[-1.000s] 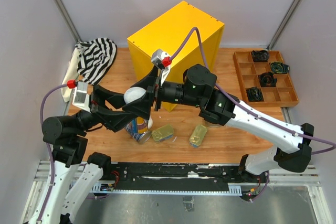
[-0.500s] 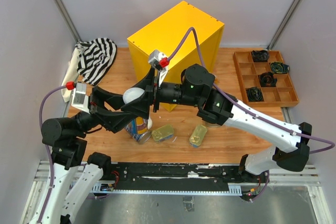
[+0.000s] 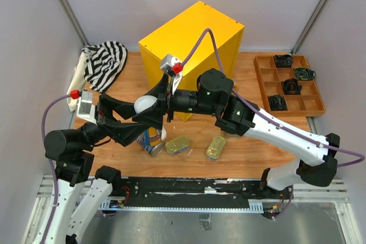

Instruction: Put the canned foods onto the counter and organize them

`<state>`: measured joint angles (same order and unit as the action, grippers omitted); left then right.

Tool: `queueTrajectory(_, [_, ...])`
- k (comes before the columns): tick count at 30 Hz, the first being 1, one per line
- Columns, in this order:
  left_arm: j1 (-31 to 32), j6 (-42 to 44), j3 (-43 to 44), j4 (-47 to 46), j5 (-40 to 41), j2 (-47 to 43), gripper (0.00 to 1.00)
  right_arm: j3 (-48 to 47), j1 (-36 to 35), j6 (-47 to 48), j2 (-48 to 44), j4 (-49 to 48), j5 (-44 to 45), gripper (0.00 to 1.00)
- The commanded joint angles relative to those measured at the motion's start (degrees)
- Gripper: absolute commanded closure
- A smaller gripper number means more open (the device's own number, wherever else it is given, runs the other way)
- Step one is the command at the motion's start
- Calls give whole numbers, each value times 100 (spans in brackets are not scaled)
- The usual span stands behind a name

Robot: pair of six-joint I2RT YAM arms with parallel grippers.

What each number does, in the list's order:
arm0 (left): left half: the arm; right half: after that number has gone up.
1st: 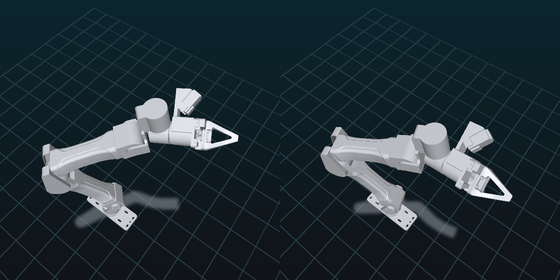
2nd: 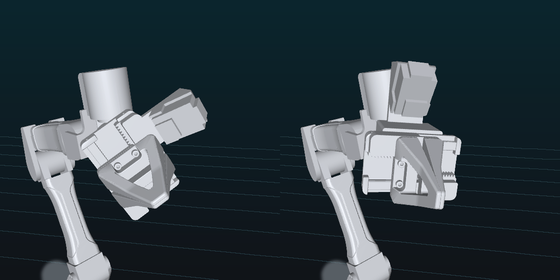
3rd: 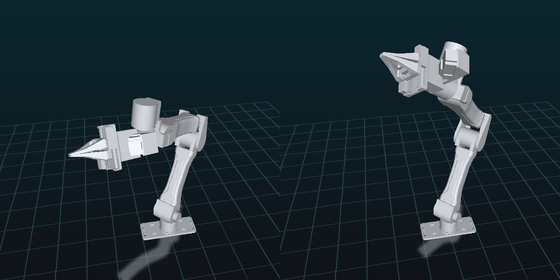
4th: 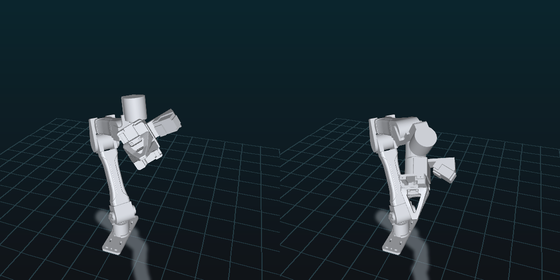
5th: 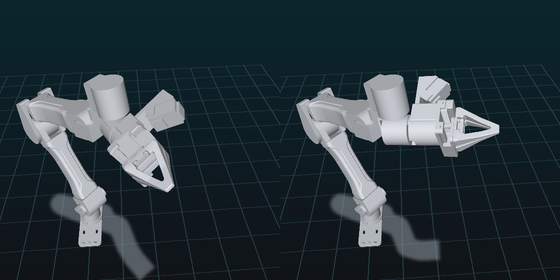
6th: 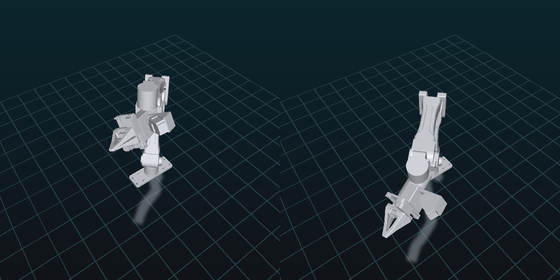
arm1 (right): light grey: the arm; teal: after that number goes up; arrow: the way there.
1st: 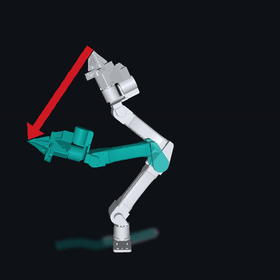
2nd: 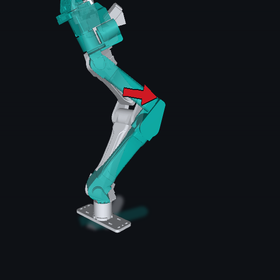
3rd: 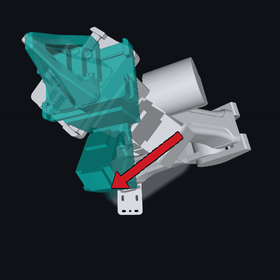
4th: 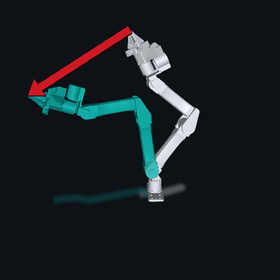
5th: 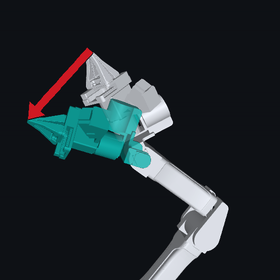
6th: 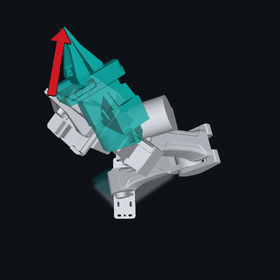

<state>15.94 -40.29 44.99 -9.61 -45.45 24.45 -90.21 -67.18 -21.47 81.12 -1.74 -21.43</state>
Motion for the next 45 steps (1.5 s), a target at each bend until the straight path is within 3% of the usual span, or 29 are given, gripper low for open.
queueTrajectory(1, [29, -8, 229, -324, 371, -121, 26, -341, -41, 278, -176, 23, 25, 99])
queueTrajectory(18, [24, 268, 232, -60, 961, -206, 23, -761, 349, 588, -158, 368, -20, 99])
queueTrajectory(31, [32, 587, 328, 479, 1851, -338, 24, -2199, 1089, 1010, 505, 848, -225, 99])
queueTrajectory(45, [31, 553, 277, 902, 2130, -547, 25, -4169, 2374, 1412, 1727, 959, -405, 99])
